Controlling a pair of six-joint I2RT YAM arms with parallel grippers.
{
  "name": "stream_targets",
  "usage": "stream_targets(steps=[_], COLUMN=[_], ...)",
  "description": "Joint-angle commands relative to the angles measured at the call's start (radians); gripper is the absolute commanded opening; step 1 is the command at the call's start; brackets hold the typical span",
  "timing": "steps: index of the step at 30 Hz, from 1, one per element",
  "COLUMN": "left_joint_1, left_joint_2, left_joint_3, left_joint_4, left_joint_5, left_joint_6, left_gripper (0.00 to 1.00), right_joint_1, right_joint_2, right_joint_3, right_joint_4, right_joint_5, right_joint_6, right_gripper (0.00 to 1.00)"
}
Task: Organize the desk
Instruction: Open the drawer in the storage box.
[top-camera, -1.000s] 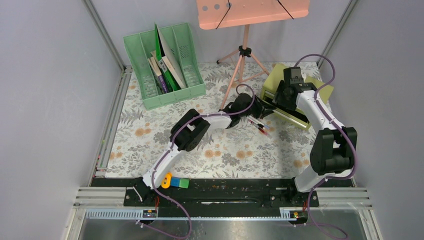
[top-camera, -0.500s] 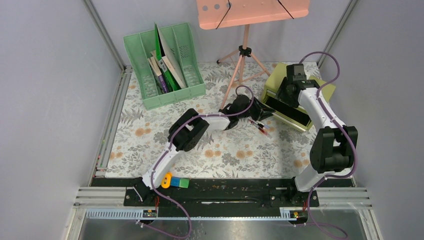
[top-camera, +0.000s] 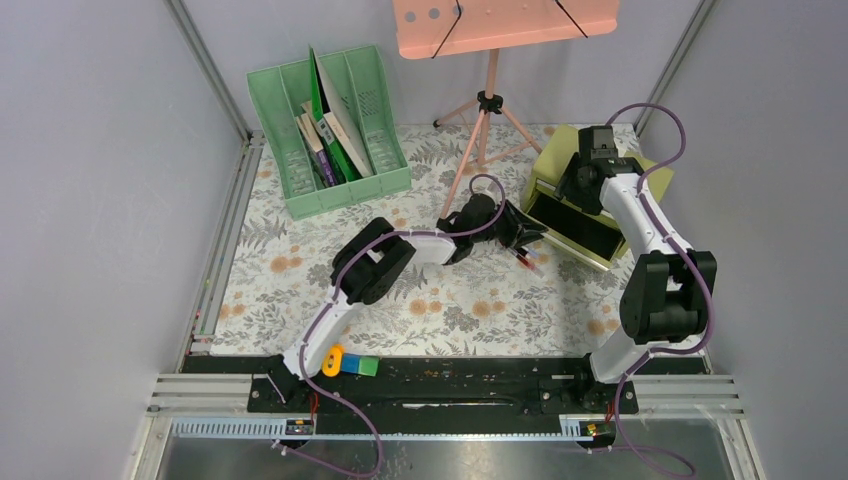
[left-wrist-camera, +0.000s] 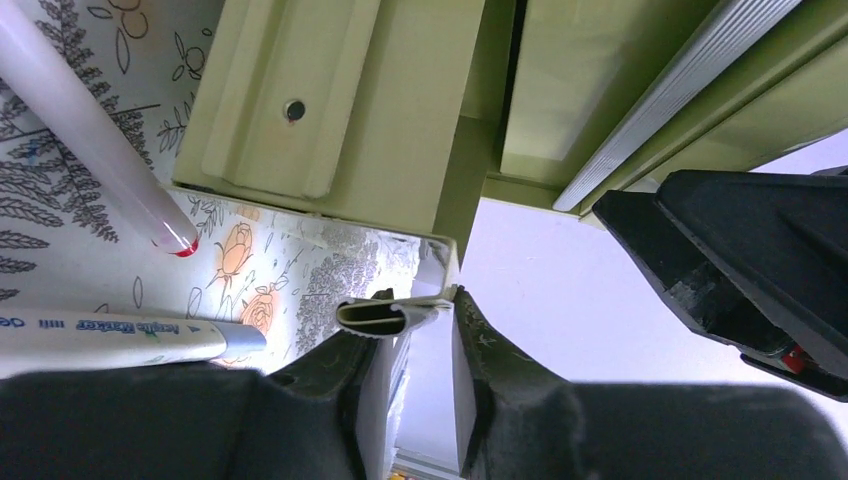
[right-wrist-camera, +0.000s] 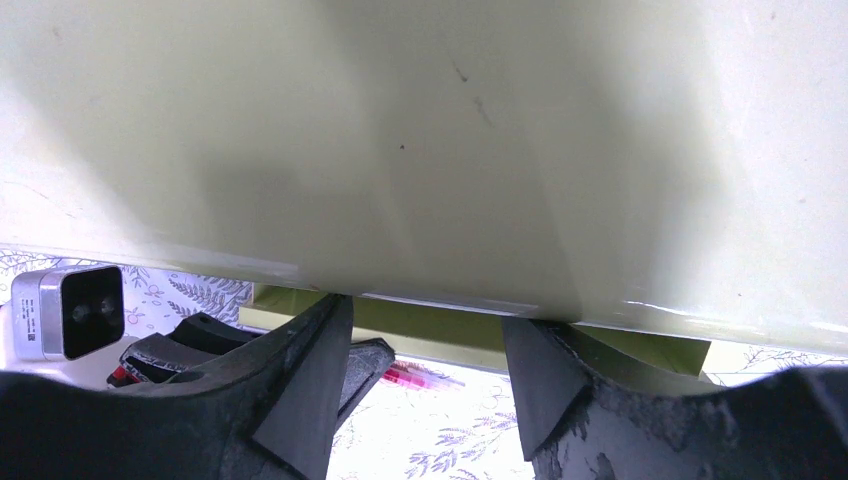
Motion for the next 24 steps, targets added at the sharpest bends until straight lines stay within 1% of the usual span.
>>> stream_targets(steps=[1, 4, 6, 8, 13, 18, 24], left_joint_1=[-0.018, -0.018, -0.015, -0.011, -0.006, -0.001, 0.050], left_joint_2=[-0.084, -0.112, -0.139, -0.172, -0.263, -0.358, -0.487], left_joint_3=[-0.007, -0.012, -0.032, -0.085, -0.191, -0.297, -0.534], left_joint_4=[-0.032, -0.073, -0.071, -0.032, 0.040, 0.096, 0.247], left_joint_5=[0.080, 0.068, 0.061, 0.045, 0.040, 0.035, 0.036], left_joint_6=[0.138, 0.191, 0.213, 0.209, 0.208, 0.247, 0.248], left_gripper=[0.26, 0.47, 0.59, 0.65, 0.70, 0.71, 0.71], right_joint_1=[-0.029, -0.029, -0.028, -0.028, -0.027, -0.028, -0.029], right_joint_2=[-0.001, -0.026, -0.053, -0.088, -0.184, -0.269, -0.377], right_joint_3=[0.042, 0.036, 0.027, 0.012, -0.025, -0.064, -0.149], right_joint_4=[0.081, 0.083, 0.084, 0.091, 0.103, 0.085, 0.077], right_joint_5=[0.002, -0.032, -0.046, -0.050, -0.069, -0.129, -0.186], right_joint_6=[-0.032, -0.032, -0.034, -0.035, -0.032, -0.023, -0.030], right_gripper=[0.64, 0.64, 0.64, 0.65, 0.65, 0.66, 0.67])
